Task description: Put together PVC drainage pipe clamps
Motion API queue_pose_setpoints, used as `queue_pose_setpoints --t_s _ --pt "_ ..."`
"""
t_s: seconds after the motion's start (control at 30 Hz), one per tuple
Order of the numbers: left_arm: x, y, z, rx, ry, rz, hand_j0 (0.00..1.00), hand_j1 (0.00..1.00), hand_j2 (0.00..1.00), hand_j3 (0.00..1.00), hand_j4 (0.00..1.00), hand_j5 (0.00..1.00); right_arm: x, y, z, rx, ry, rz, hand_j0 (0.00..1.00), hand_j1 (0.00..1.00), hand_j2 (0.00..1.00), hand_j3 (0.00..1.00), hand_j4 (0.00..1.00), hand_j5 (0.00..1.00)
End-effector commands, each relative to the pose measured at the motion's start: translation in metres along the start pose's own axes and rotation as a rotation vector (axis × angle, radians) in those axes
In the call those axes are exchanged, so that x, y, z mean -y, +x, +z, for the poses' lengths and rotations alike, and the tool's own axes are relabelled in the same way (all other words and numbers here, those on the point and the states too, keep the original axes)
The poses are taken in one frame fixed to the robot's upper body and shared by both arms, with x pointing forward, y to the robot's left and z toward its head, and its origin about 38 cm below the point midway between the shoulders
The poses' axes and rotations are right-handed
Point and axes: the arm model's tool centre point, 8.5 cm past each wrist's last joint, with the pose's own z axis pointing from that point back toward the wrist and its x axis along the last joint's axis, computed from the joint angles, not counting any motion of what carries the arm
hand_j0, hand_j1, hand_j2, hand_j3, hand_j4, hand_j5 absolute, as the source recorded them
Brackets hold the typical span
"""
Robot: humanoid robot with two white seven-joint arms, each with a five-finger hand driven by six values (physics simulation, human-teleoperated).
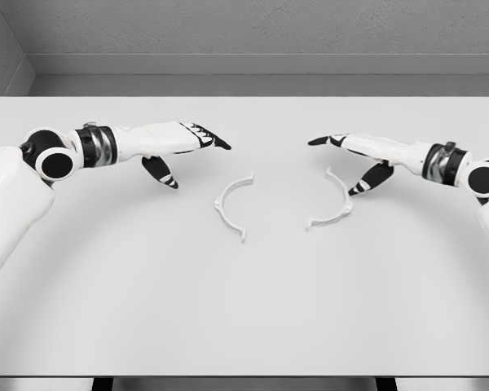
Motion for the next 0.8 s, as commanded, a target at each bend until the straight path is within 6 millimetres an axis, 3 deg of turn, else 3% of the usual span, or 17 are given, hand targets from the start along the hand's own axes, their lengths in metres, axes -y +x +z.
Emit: queue_pose_setpoints --t_s 0.0,0.77 --pt "-0.001 0.0 0.001 0.0 0.006 0.006 1.0 1.0 1.0 1.0 1.0 1.0 0.0 0.004 -0.003 0.013 0.0 -0.001 1.0 1.0 1.0 1.0 1.0 1.0" --pt "-0.003 -0.002 0.004 -0.005 0.017 0.012 1.0 1.0 1.0 1.0 1.0 1.0 -0.003 0.046 -0.026 0.134 0.036 0.079 1.0 1.0 1.0 1.0 1.0 1.0"
